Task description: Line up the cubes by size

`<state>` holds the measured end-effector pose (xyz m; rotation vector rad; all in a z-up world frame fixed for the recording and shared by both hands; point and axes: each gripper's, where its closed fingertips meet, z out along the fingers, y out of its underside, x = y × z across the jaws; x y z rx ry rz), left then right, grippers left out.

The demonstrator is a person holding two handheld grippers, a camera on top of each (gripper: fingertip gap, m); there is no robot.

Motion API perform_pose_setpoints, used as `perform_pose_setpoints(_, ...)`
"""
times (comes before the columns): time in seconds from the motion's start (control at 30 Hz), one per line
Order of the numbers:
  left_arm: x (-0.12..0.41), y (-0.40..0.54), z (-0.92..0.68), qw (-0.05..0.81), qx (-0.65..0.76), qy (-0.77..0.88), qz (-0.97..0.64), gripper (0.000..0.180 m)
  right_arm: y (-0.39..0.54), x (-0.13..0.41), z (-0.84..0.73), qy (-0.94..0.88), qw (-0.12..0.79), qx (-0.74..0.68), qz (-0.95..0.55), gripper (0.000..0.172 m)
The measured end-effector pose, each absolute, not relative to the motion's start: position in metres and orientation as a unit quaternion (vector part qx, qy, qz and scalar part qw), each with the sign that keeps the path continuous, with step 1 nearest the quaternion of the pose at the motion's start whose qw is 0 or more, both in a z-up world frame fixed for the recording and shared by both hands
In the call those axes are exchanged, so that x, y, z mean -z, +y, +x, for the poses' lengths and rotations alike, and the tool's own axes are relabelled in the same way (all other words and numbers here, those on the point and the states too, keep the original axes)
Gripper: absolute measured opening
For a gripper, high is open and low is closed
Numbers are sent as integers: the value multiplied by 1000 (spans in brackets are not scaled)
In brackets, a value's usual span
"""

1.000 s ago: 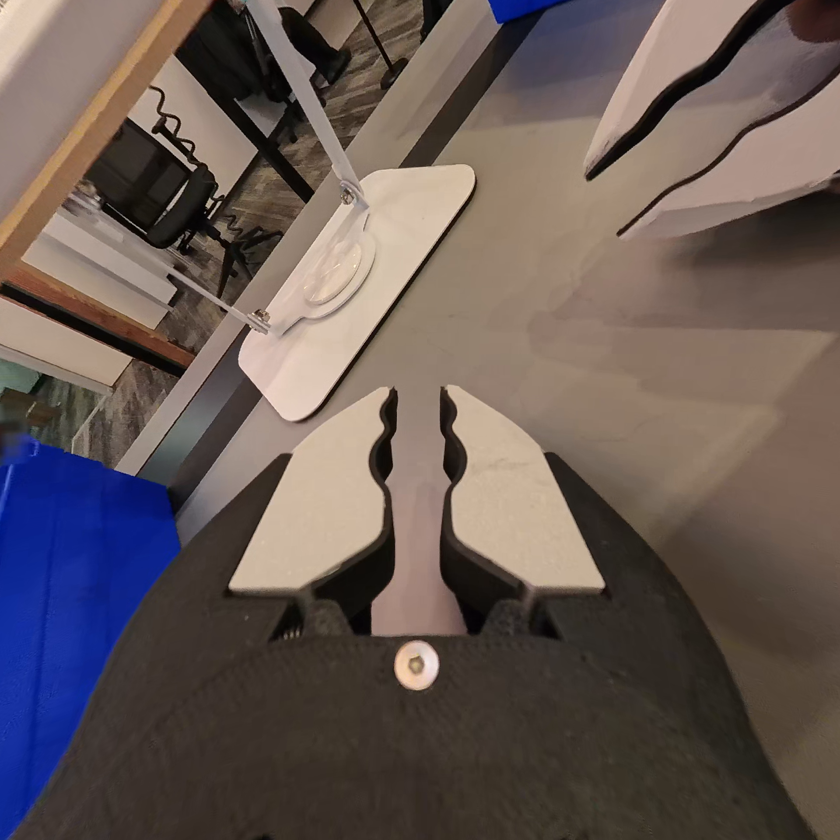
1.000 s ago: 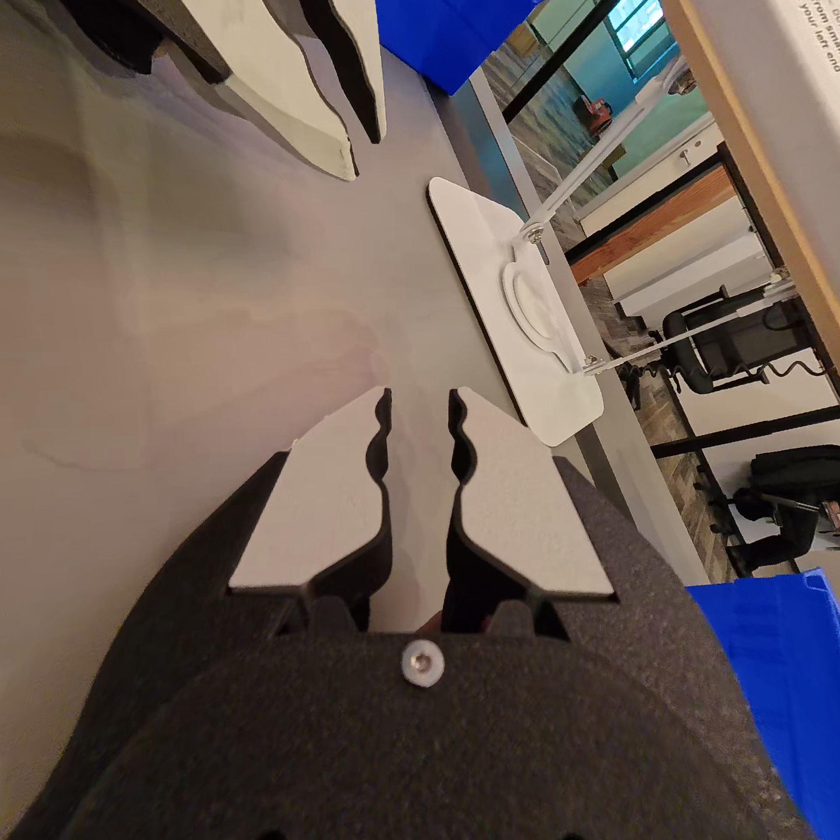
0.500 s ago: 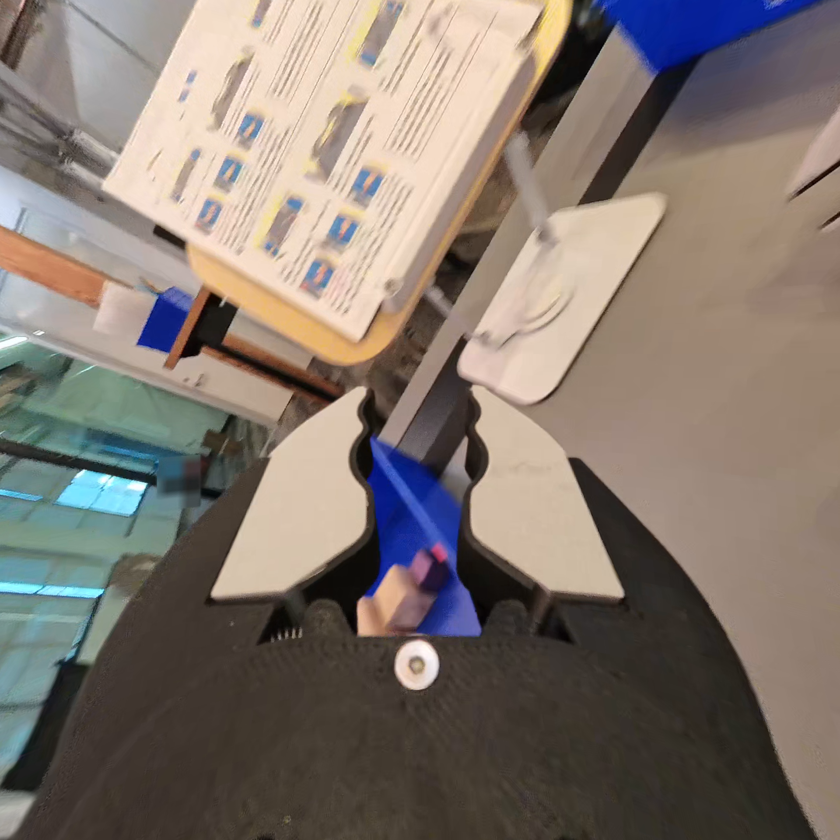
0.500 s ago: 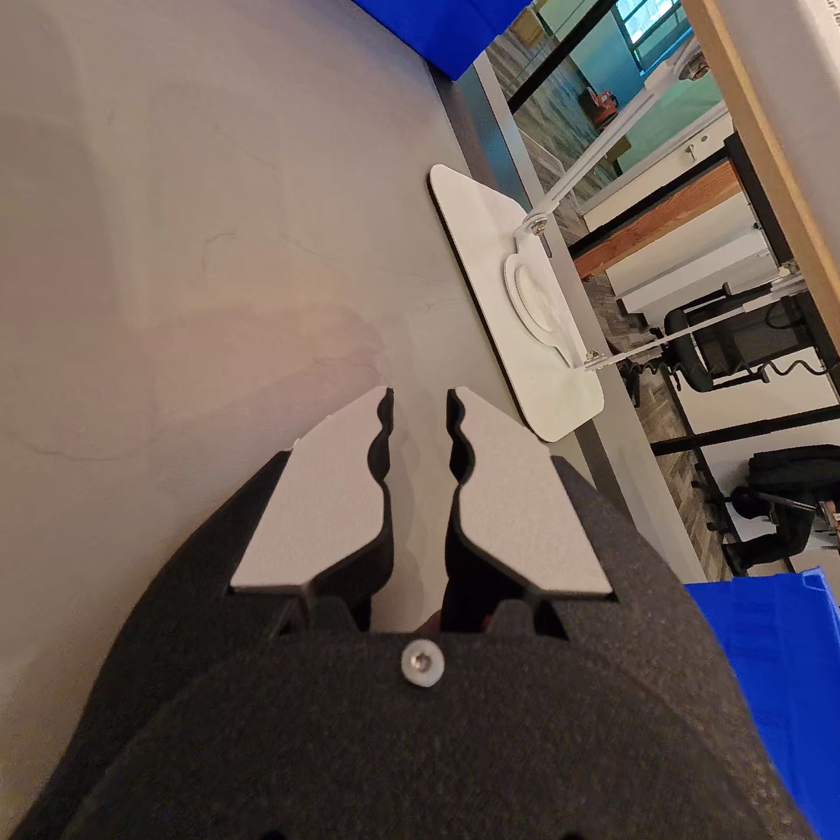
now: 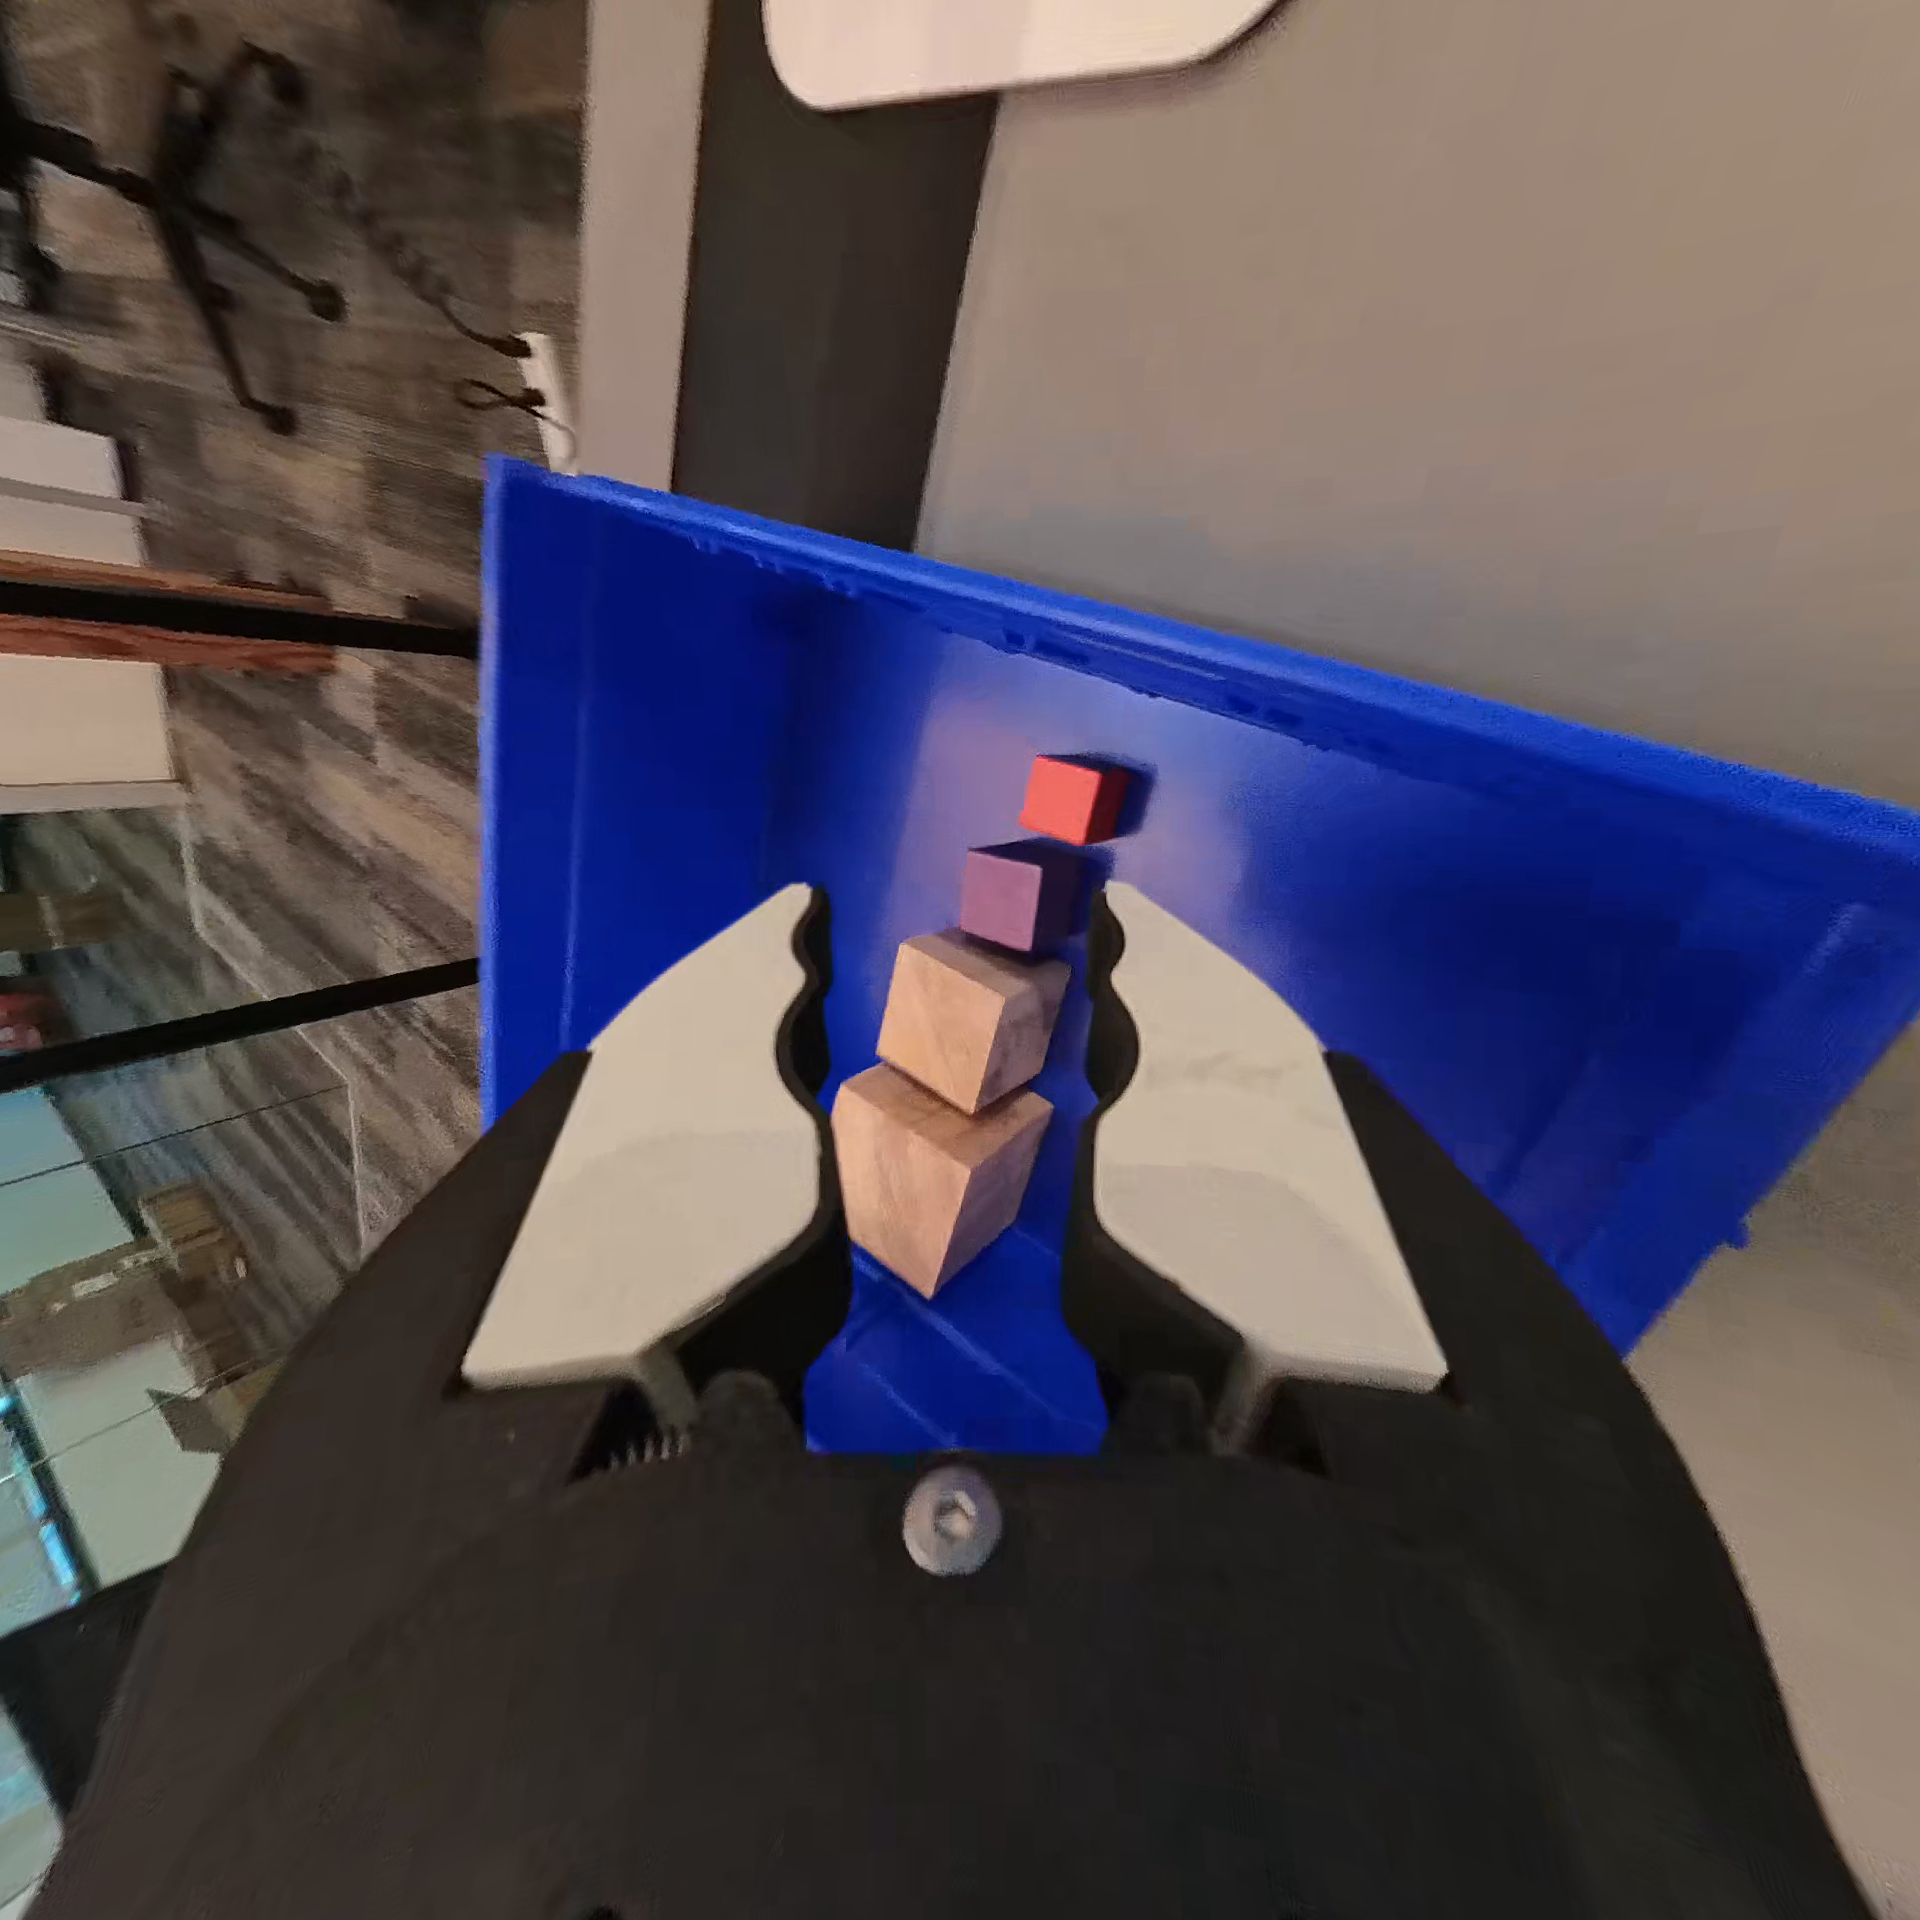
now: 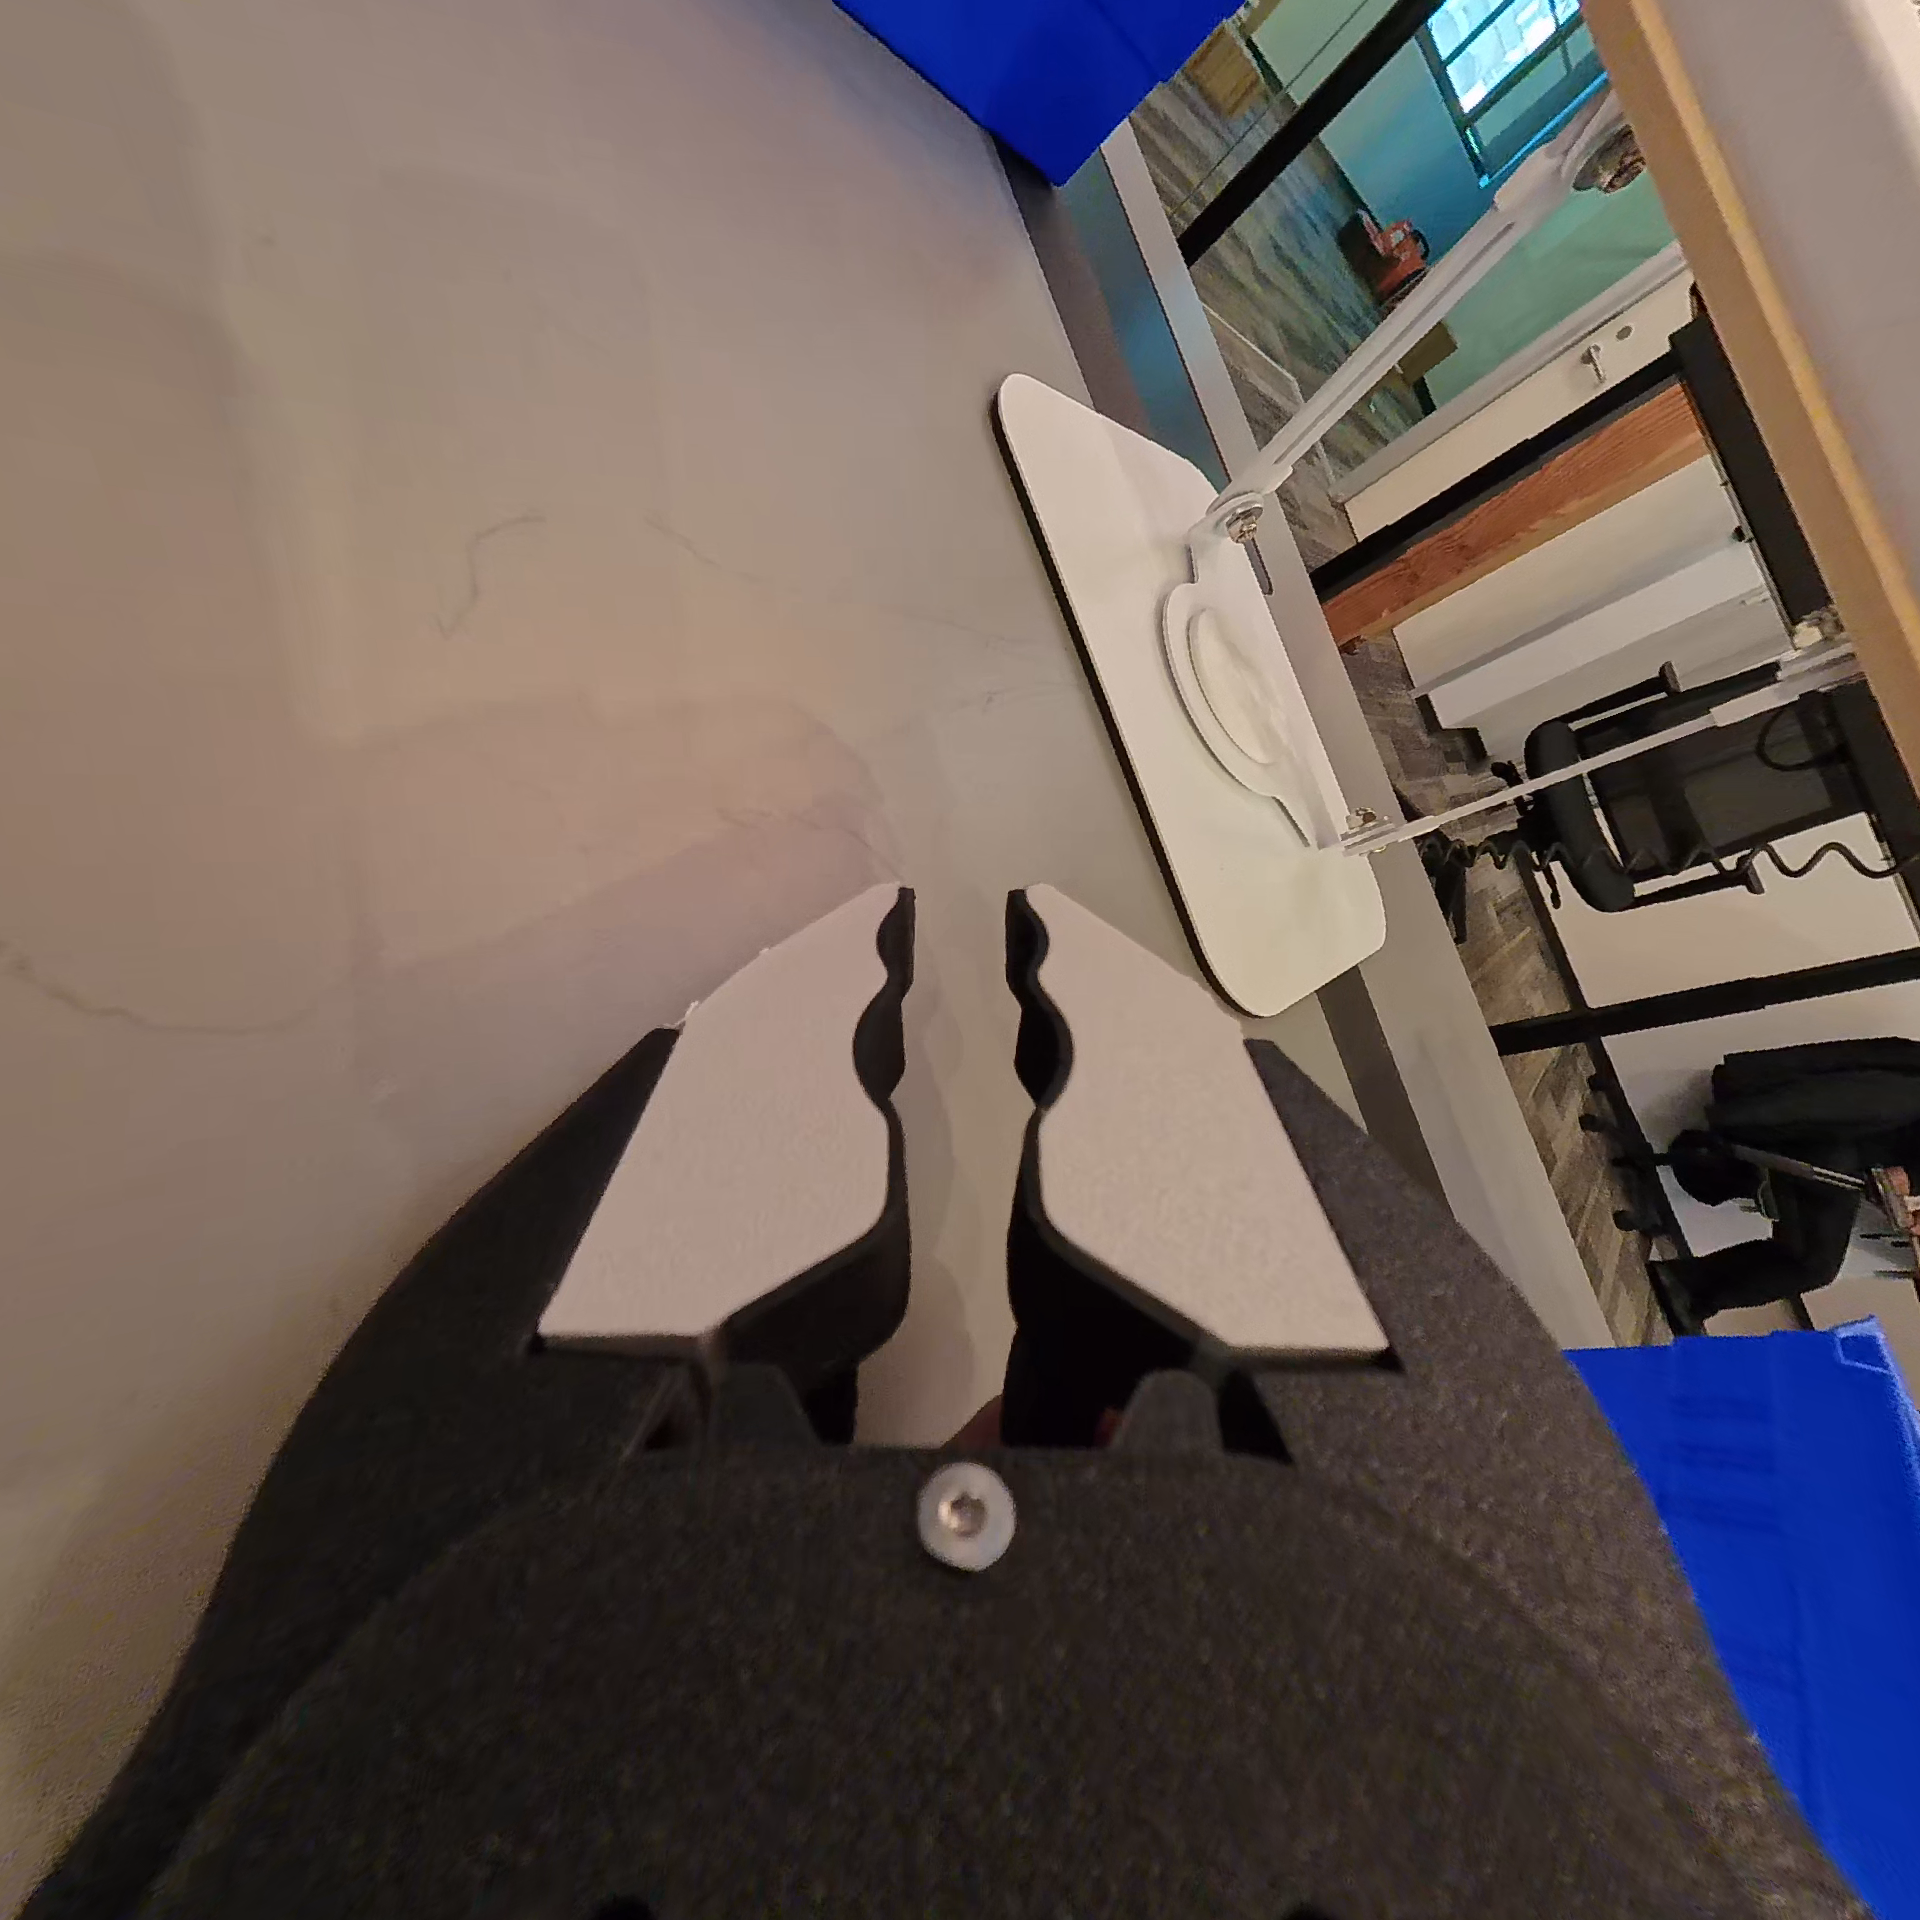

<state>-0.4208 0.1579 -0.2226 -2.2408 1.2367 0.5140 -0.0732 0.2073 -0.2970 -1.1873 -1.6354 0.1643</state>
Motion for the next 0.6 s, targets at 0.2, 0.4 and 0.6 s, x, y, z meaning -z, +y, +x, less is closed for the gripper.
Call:
perform_pose_setpoints(0.2,274,173,-425,187,-138,497,-836,43,207,297,-73,-686,527,-69,-496,15)
perform_pose_setpoints(0.4,300,173,-426,136,-116,519,-836,39,206,298,-73,-688,526,-71,-495,14)
perform_pose_setpoints(0.6,314,173,-429,107,-110,524,-838,39,206,298,-73,-689,525,-71,-494,13)
